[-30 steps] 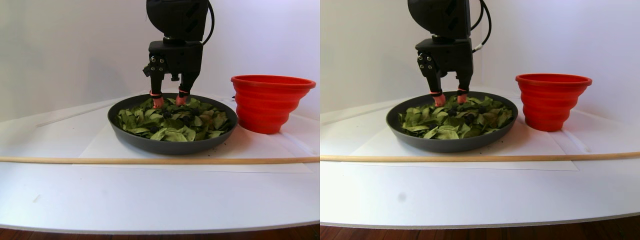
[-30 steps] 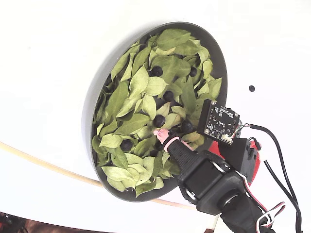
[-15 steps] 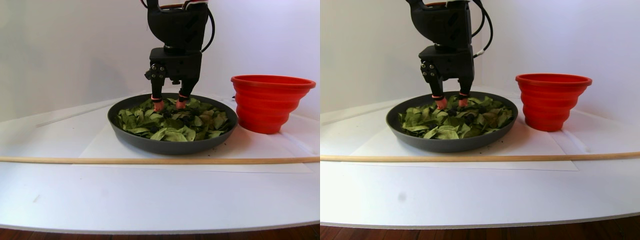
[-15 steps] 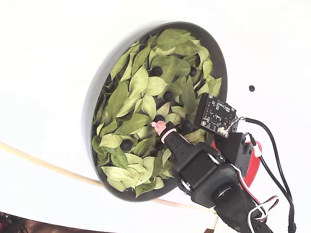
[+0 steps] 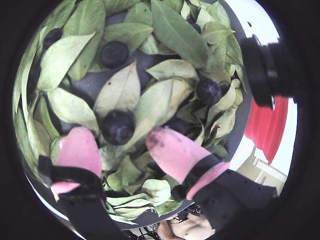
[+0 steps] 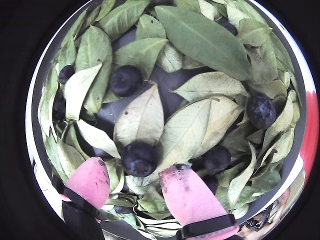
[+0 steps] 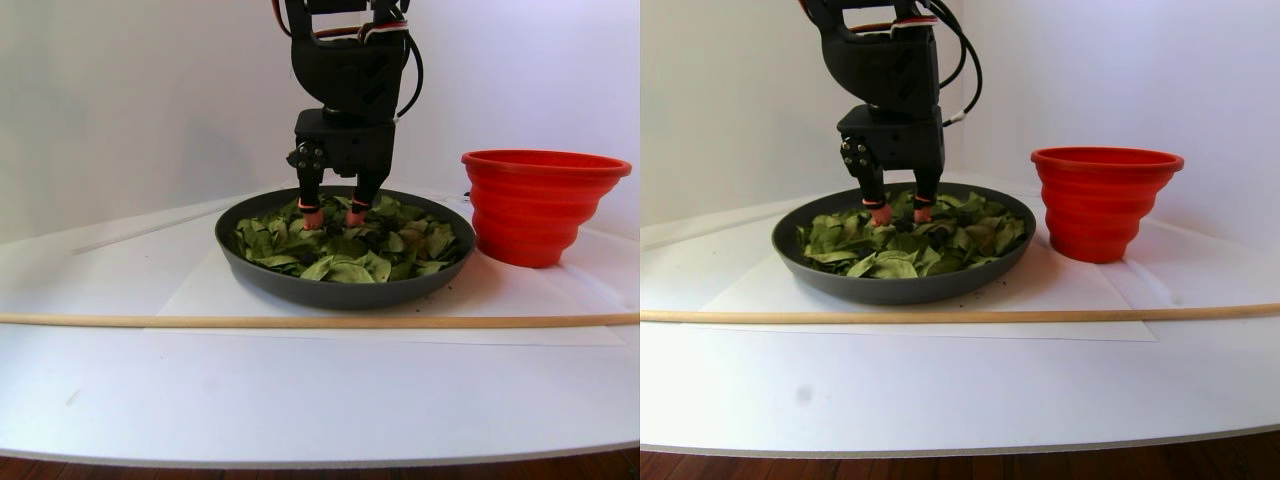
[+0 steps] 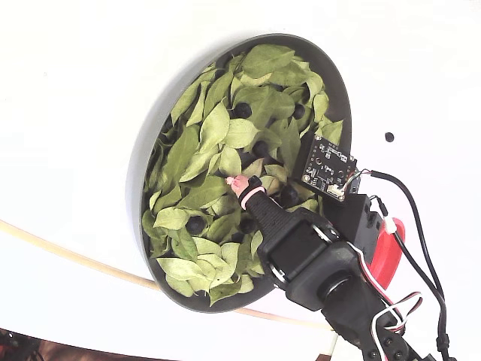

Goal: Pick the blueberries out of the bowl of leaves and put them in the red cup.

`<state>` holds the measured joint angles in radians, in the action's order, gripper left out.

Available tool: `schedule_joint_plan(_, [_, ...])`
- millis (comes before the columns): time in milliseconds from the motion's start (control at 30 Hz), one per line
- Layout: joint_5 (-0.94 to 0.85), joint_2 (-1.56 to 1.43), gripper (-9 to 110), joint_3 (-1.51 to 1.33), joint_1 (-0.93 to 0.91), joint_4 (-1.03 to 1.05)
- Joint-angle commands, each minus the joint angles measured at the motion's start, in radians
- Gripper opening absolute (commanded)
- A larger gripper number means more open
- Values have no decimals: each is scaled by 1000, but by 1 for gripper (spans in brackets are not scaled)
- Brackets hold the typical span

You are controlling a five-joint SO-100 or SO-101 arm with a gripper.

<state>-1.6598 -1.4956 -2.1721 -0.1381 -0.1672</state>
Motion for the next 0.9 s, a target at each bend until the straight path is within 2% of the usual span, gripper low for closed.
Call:
schedule_joint_plan(0, [-3, -6, 20, 40, -14, -34])
schedule_joint_plan(867, [17, 64, 17, 51, -6, -92])
